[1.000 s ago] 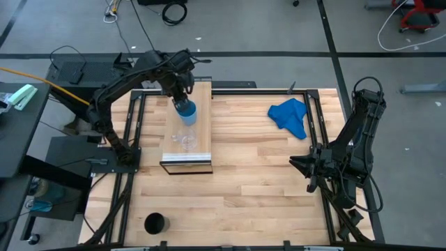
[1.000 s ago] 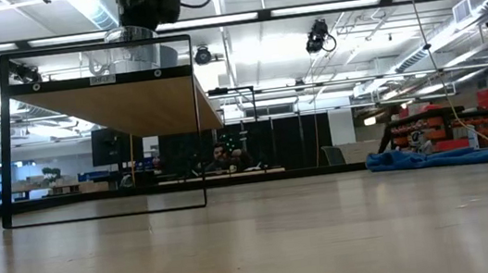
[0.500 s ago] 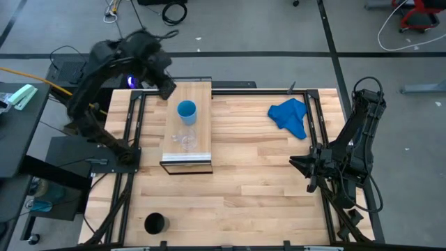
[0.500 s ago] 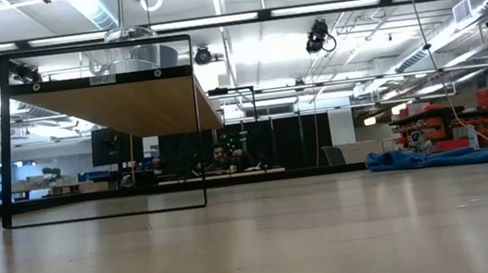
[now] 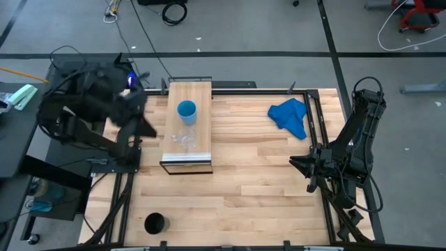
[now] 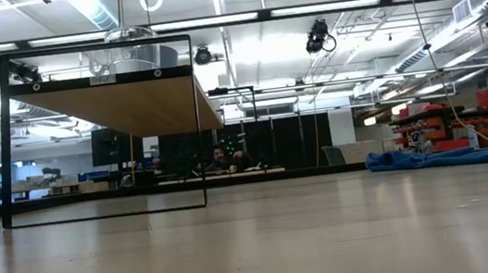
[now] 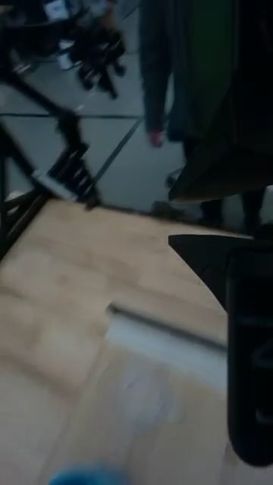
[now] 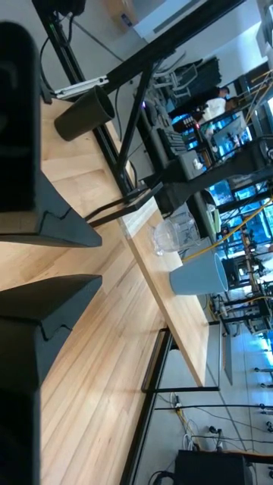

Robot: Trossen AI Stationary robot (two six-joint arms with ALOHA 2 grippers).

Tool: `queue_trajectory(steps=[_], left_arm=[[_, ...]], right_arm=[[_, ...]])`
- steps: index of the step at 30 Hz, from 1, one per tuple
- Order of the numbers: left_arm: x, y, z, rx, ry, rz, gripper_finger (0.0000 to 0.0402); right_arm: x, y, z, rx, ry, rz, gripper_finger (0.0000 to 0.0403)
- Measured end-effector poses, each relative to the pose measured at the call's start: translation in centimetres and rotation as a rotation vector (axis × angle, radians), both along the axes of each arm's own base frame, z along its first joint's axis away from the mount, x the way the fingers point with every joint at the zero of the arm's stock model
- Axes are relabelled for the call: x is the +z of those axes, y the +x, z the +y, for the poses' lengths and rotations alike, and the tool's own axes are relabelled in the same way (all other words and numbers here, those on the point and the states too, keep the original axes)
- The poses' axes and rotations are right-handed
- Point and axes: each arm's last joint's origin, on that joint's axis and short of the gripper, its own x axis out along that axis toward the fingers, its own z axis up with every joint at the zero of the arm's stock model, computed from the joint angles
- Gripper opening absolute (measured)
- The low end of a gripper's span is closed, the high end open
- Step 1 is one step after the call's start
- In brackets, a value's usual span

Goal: Stack small to large cups/mugs on shelf
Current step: Put the black cup on the shelf

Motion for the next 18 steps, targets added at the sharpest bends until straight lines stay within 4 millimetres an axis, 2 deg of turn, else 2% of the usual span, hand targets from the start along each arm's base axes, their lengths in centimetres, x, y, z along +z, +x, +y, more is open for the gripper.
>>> queue_trajectory(steps=[5, 8, 13, 18], left_arm=[[-0.1, -0.5, -3.4, -0.072, 0.022, 0.026, 0.0072], [-1.2, -0.1, -5.6, -0.143, 0.04, 0.087, 0.0064], [-5.9, 0.5, -9.9, -0.301, 0.097, 0.309, 0.0051], [-11.3, -0.3, -13.6, -0.382, 0.187, 0.54, 0.0041]], right_arm=[[0.0, 0.0, 0.0, 0.0, 0.0, 0.0, 0.0075], [0.0, 0.0, 0.0, 0.0, 0.0, 0.0, 0.0075], [0.0, 0.0, 0.0, 0.0, 0.0, 0.0, 0.0075], [0.0, 0.0, 0.0, 0.0, 0.0, 0.0, 0.0075]])
